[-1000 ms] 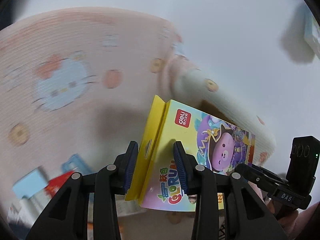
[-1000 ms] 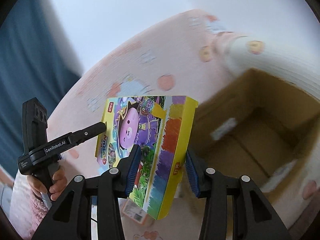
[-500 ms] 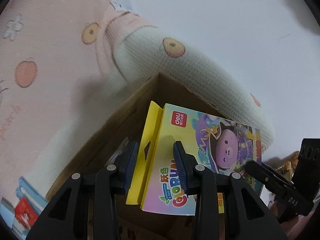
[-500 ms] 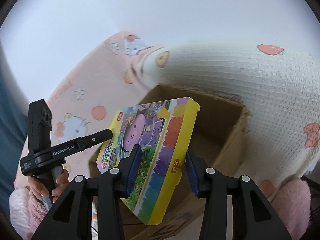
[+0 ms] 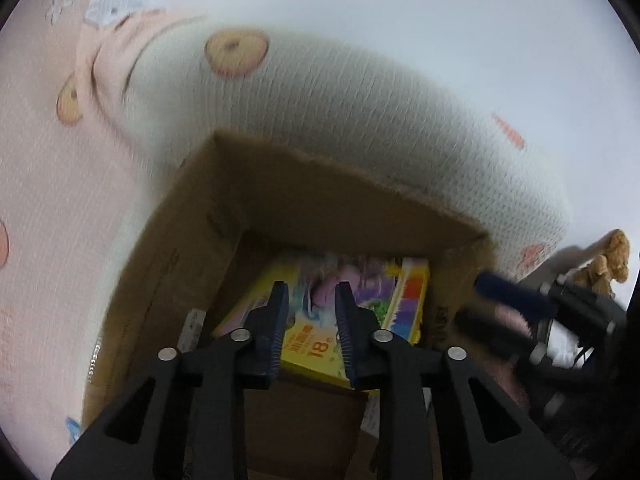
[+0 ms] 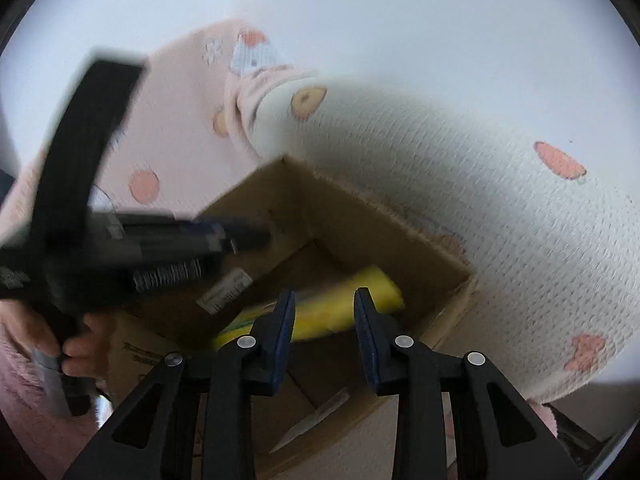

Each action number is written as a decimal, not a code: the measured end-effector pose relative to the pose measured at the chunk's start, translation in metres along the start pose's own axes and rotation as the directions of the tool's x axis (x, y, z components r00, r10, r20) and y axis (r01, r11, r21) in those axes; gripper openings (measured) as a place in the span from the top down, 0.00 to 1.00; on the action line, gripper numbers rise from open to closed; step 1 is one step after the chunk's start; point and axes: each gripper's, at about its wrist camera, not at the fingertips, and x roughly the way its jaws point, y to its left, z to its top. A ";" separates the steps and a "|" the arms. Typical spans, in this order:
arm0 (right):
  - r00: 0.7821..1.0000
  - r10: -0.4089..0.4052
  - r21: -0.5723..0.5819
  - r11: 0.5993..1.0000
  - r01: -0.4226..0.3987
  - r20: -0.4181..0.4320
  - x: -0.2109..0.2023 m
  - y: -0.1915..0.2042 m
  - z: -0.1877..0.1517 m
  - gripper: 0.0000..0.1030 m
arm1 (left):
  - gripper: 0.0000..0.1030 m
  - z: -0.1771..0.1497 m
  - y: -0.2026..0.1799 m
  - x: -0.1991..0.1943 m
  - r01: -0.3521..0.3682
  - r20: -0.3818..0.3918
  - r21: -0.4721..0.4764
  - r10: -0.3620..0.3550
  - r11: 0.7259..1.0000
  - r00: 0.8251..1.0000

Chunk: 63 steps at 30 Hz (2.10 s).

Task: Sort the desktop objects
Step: 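Carry the crayon box over the cardboard box and open the right gripper, then withdraw the right gripper from the cardboard box back to the pile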

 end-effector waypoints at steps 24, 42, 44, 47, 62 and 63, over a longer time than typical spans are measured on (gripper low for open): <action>0.983 0.059 -0.088 0.993 -0.075 -0.173 0.016 0.008 0.005 0.71 | 0.54 -0.064 0.044 0.022 -0.052 -0.140 -0.297 0.011 0.954 0.990; 0.686 0.022 -0.273 0.908 -0.319 -0.728 0.158 0.129 -0.027 0.83 | 0.94 -0.133 0.113 -0.112 -0.116 0.197 -0.471 0.232 0.875 0.953; 0.665 0.010 -0.235 0.931 -0.278 -0.746 0.175 0.126 -0.033 0.83 | 0.94 -0.143 0.126 -0.115 -0.101 0.201 -0.498 0.228 0.861 0.953; 0.645 -0.007 -0.191 0.958 -0.216 -0.764 0.192 0.121 -0.043 0.83 | 0.94 -0.156 0.143 -0.114 -0.084 0.197 -0.540 0.223 0.838 0.955; 0.658 -0.040 -0.048 0.999 0.005 -0.752 0.226 0.079 -0.064 0.85 | 0.94 -0.199 0.174 -0.113 -0.121 0.143 -0.642 0.273 0.757 0.951; 0.706 -0.095 -0.097 0.995 0.038 -0.702 0.220 0.080 -0.059 0.85 | 0.94 -0.202 0.175 -0.113 -0.121 0.141 -0.648 0.274 0.752 0.951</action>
